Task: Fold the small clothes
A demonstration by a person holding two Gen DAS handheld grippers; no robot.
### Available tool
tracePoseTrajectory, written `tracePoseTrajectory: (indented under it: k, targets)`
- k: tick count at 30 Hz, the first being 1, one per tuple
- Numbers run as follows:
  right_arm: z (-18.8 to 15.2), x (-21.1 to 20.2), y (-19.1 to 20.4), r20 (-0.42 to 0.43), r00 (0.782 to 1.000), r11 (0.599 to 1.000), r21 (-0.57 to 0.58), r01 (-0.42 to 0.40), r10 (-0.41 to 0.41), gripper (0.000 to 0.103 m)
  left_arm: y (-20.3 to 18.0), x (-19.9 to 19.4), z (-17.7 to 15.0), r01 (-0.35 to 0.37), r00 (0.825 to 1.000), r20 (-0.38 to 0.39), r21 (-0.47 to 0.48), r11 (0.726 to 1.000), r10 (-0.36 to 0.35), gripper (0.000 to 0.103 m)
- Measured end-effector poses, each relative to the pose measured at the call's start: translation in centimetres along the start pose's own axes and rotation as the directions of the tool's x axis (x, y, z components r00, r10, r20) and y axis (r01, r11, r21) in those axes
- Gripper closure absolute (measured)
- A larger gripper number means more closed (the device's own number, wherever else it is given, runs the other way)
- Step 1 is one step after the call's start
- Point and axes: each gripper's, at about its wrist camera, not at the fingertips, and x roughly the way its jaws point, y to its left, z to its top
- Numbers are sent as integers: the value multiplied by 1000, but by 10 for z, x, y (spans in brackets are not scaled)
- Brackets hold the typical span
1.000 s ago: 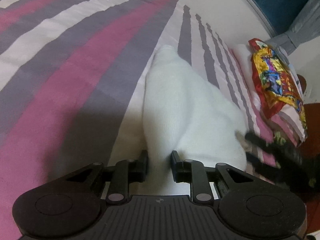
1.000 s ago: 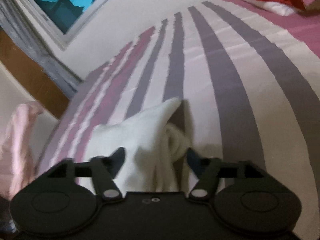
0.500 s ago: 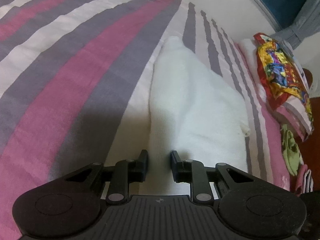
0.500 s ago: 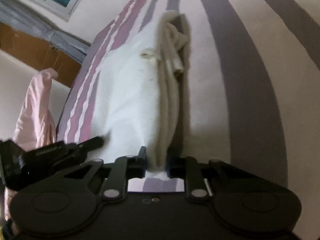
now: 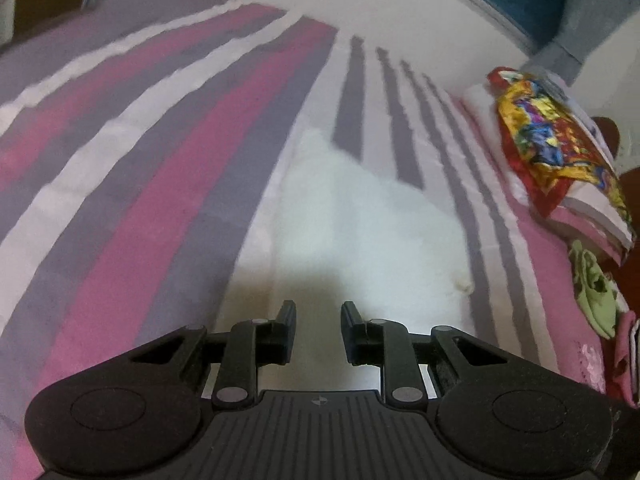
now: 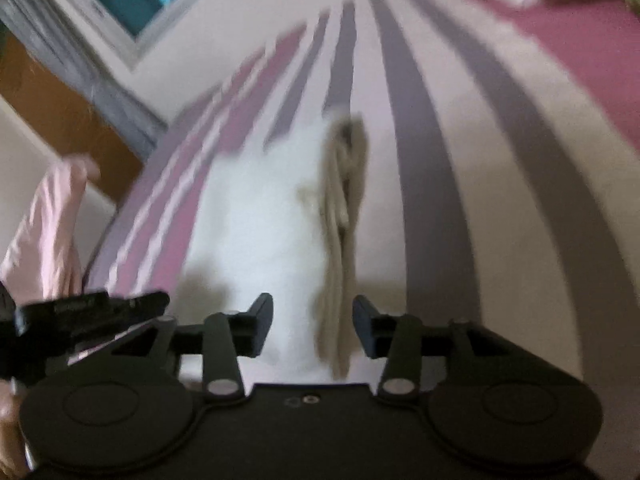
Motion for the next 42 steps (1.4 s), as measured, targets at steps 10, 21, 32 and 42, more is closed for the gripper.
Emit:
tracePoseTrajectory:
  k: [10,21,32,42]
  targets:
    - [21,41,36,19,999,992,-119,32,-29,57,-23,53,3,-59,994,-88,8,998,60,80]
    - [8,15,49,36,998,989,-140,50,-46,34,-44,0,4,-141,990,-2,113,983,143,61]
    - [-8,-55,64,81,996,991,-123,48,-38,10,-84,-105,-7,-244,962,180,213,946,207,0]
    - [-31,-130,84,147,989,989,-145,25,-4,1,-117,-182,-36,-340,932,235,301,891,276,0]
